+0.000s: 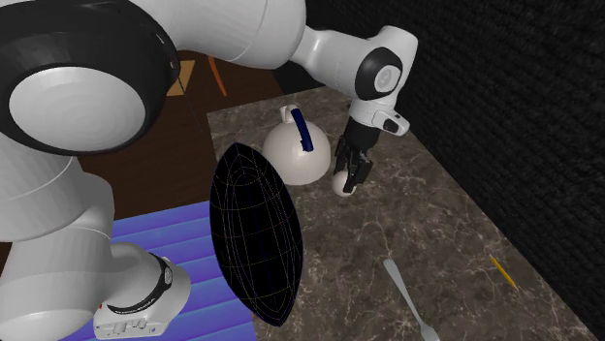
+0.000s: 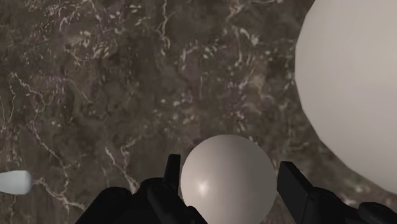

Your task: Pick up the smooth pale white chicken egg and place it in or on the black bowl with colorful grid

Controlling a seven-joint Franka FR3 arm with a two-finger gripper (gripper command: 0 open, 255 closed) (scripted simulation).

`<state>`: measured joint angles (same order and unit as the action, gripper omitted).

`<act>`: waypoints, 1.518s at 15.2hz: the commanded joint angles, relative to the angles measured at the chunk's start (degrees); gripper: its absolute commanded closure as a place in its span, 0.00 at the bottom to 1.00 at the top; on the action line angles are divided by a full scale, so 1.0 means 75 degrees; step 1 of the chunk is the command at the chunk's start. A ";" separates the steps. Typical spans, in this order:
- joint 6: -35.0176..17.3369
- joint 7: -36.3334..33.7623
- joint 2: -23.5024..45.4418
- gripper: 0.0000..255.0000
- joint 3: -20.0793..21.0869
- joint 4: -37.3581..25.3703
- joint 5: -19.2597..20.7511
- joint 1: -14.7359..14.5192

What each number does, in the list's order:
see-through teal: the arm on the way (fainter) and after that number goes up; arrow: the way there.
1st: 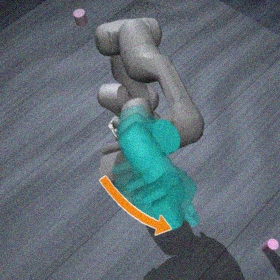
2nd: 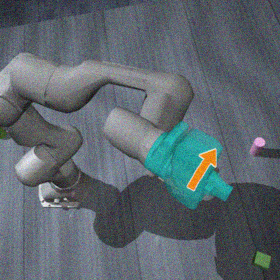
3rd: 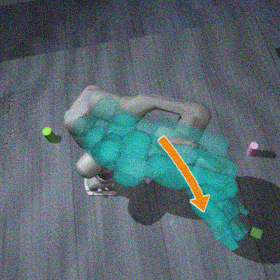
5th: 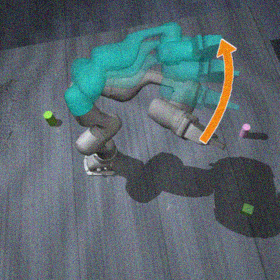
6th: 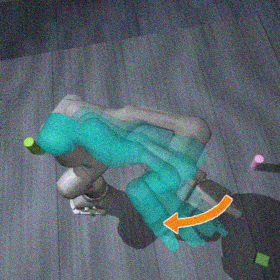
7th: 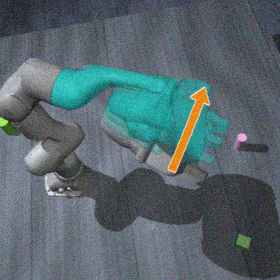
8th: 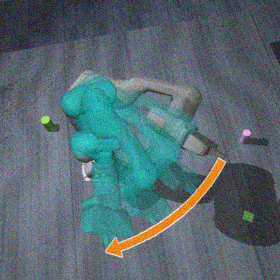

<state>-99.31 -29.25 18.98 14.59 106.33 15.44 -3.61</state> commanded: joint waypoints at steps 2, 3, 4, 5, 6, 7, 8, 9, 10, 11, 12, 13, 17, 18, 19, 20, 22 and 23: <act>0.0207 0.0058 -0.0121 1.00 0.0012 -0.0097 -0.0038 0.0005; 0.0291 0.0080 -0.0167 1.00 0.0016 -0.0140 -0.0053 0.0006; 0.0376 0.0102 -0.0212 1.00 0.0021 -0.0184 -0.0067 0.0007; 0.0462 0.0124 -0.0256 1.00 0.0025 -0.0230 -0.0081 0.0008; 0.0547 0.0146 -0.0298 1.00 0.0029 -0.0278 -0.0094 0.0008; 0.0634 0.0168 -0.0338 1.00 0.0033 -0.0327 -0.0107 0.0009; 0.0721 0.0190 -0.0378 1.00 0.0037 -0.0379 -0.0119 0.0009; 0.0808 0.0211 -0.0416 1.00 0.0040 -0.0432 -0.0131 0.0009; 0.0896 0.0232 -0.0452 1.00 0.0044 -0.0487 -0.0142 0.0009; 0.0984 0.0253 -0.0487 1.00 0.0047 -0.0544 -0.0152 0.0008; 0.1073 0.0274 -0.0521 1.00 0.0050 -0.0603 -0.0162 0.0008; 0.1162 0.0295 -0.0553 1.00 0.0053 -0.0663 -0.0172 0.0007; 0.1524 0.0376 -0.0667 1.00 0.0062 -0.0924 -0.0204 0.0001; 0.1616 0.0395 -0.0692 1.00 0.0065 -0.0994 -0.0210 0.0000; 0.1708 0.0415 -0.0715 1.00 0.0067 -0.1067 -0.0216 -0.0002; 0.1801 0.0434 -0.0736 1.00 0.0069 -0.1141 -0.0222 -0.0005; 0.1988 0.0473 -0.0775 1.00 0.0073 -0.1295 -0.0230 -0.0010; 0.2082 0.0492 -0.0791 1.00 0.0075 -0.1375 -0.0234 -0.0013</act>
<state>-84.45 -25.78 13.08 15.18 96.77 13.67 -3.72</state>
